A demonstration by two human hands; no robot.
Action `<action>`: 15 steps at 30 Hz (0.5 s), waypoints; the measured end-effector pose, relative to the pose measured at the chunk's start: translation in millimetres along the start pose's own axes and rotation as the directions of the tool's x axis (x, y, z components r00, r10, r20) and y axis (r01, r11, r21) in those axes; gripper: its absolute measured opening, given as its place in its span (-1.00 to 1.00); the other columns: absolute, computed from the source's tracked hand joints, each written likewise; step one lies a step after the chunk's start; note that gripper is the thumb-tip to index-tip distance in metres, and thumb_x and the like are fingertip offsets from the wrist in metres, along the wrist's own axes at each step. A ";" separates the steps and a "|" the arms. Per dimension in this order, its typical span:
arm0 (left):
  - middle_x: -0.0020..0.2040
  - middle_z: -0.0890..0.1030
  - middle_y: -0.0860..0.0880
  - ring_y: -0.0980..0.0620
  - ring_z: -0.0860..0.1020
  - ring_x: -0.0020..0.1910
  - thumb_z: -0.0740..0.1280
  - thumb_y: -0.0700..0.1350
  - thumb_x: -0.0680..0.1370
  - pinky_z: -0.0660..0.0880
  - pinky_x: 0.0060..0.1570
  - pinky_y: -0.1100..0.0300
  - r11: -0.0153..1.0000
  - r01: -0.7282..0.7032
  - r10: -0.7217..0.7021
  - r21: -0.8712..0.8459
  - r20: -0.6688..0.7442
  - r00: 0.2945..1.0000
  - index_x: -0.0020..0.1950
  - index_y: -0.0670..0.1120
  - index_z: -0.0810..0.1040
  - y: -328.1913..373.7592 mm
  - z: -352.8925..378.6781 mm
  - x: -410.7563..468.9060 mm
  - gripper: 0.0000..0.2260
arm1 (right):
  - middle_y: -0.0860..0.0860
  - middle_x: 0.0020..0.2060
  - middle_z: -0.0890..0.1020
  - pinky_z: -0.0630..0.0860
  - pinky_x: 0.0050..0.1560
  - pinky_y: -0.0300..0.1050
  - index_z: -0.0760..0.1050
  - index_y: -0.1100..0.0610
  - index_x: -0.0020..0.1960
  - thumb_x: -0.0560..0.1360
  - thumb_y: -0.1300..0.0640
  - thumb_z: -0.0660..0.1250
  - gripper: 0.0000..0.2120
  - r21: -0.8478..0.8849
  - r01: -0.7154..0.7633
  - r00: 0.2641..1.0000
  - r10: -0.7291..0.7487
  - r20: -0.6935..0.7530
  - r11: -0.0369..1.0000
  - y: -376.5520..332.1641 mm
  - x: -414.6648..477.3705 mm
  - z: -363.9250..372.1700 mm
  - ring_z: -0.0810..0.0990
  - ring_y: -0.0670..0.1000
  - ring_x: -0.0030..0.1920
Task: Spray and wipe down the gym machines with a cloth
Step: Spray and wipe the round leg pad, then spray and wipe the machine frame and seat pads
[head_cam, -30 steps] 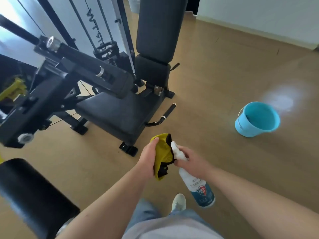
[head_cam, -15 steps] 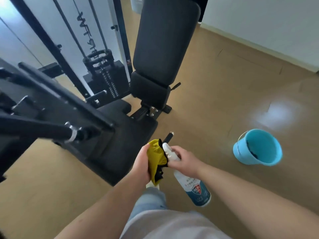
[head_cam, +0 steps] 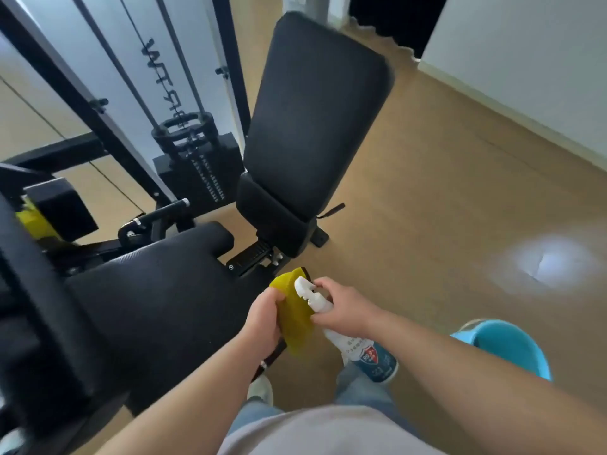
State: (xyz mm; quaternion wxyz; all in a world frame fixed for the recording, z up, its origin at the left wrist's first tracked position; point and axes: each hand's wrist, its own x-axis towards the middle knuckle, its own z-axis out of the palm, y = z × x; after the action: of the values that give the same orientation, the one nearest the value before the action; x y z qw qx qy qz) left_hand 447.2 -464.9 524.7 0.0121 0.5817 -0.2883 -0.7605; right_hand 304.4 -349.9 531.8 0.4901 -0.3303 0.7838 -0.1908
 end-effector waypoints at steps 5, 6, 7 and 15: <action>0.30 0.59 -0.19 -0.27 0.56 0.25 0.14 -0.32 0.57 0.47 0.30 -0.33 0.980 -0.193 0.189 -0.050 -0.068 0.980 0.44 -0.01 0.44 30.5 43.0 22.1 -0.53 | -0.04 0.09 0.65 0.65 0.07 0.05 0.33 -0.20 0.48 0.47 -0.06 0.46 -0.37 -0.081 0.095 0.992 -0.087 0.096 0.992 4.5 44.4 -83.5 0.66 0.00 0.02; 0.29 0.59 -0.18 -0.26 0.57 0.25 0.17 -0.31 0.58 0.48 0.29 -0.32 0.972 -0.227 0.221 -0.065 -0.090 0.971 0.42 0.00 0.46 37.5 50.6 24.9 -0.55 | -0.04 0.07 0.65 0.66 0.07 0.06 0.35 -0.20 0.46 0.47 -0.04 0.47 -0.39 -0.090 0.106 0.989 -0.096 0.109 0.990 4.6 55.2 -99.8 0.67 0.00 0.01; 0.29 0.60 -0.18 -0.25 0.58 0.24 0.21 -0.29 0.59 0.49 0.29 -0.30 0.964 -0.253 0.242 -0.084 -0.118 0.963 0.40 0.01 0.47 42.5 57.3 25.9 -0.59 | -0.05 0.06 0.65 0.66 0.08 0.08 0.36 -0.20 0.45 0.46 -0.04 0.47 -0.40 -0.105 0.117 0.987 -0.104 0.119 0.988 3.0 65.5 -113.7 0.67 0.00 0.00; 0.18 0.65 -0.11 -0.15 0.66 0.11 0.48 -0.05 0.56 0.65 -0.19 0.02 0.890 -0.339 0.244 -0.306 -0.311 0.919 0.35 0.00 0.47 55.0 53.5 20.1 -0.61 | -0.08 -0.01 0.67 0.56 -0.12 -0.11 0.36 -0.17 0.50 0.50 -0.01 0.48 -0.39 -0.248 0.297 0.931 -0.222 0.290 0.922 -57.2 122.3 -137.5 0.66 -0.07 -0.05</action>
State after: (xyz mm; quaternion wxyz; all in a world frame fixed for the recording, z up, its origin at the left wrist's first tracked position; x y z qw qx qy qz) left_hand 375.6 -495.1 540.4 0.2697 0.6156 -0.2274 -0.7047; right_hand 163.5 -480.0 550.3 0.5039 -0.5215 0.6821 -0.0942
